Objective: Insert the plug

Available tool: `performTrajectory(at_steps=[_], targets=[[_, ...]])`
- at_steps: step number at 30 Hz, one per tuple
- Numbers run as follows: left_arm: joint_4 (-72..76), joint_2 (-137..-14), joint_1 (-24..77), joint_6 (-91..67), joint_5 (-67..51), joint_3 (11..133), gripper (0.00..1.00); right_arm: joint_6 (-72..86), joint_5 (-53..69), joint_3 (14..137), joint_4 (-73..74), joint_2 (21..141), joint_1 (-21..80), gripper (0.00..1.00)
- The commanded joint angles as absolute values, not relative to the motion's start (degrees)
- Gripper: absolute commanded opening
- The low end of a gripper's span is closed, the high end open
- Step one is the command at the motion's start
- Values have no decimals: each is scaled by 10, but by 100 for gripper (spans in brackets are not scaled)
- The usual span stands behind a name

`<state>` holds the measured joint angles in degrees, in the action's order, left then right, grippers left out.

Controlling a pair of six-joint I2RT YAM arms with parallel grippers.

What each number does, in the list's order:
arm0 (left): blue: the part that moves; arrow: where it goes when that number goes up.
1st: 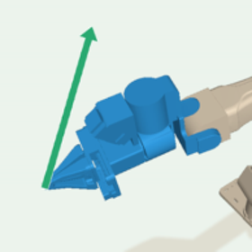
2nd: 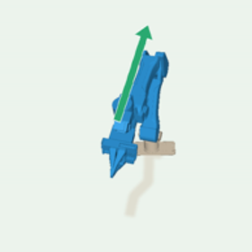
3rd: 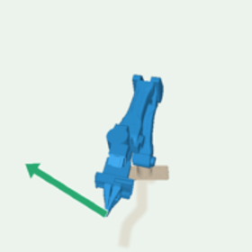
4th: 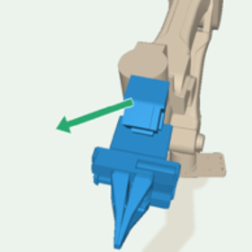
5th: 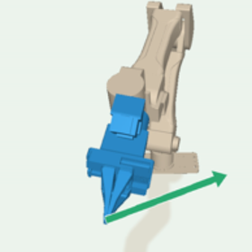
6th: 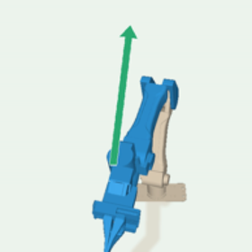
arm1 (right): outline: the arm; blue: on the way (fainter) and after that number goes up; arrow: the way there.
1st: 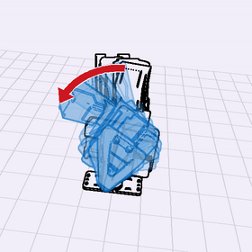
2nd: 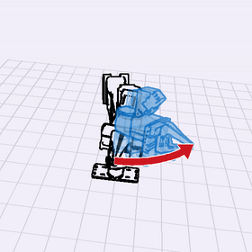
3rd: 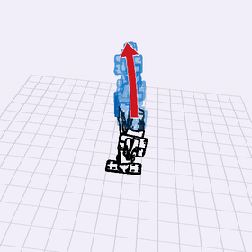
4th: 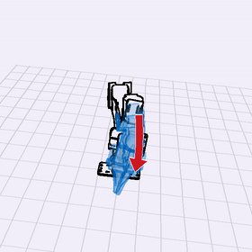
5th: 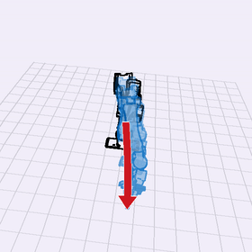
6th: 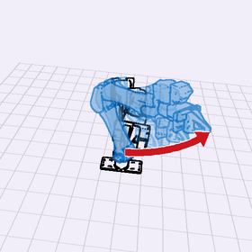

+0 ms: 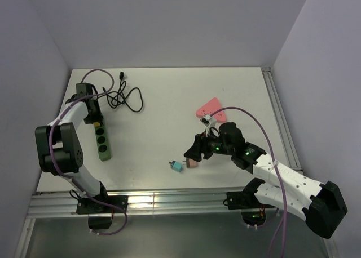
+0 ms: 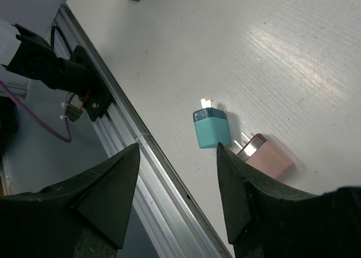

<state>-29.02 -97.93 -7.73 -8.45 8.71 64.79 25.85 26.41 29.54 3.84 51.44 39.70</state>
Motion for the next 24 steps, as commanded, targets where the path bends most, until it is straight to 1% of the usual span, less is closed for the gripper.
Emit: performTrajectory(at_steps=[1,3,6,7,10,13,19,24], targets=[[-352,-1039,-111,-66,130,595,0,251,264,292,28,500,393,64],[-352,-1040,-128,-66,116,599,0,251,262,292,29,498,393,64],[-351,-1041,-137,-68,106,602,8,251,263,291,29,497,392,64],[-349,-1039,-137,-69,104,602,18,251,263,292,28,497,392,64],[-336,-1017,-144,-71,96,595,40,252,265,290,26,497,392,64],[-324,-991,-152,-72,84,589,47,252,270,289,24,497,393,64],[-313,-945,-152,-72,67,586,53,253,274,288,19,502,393,64],[-303,-871,-150,-79,40,573,57,254,277,288,17,506,392,64]])
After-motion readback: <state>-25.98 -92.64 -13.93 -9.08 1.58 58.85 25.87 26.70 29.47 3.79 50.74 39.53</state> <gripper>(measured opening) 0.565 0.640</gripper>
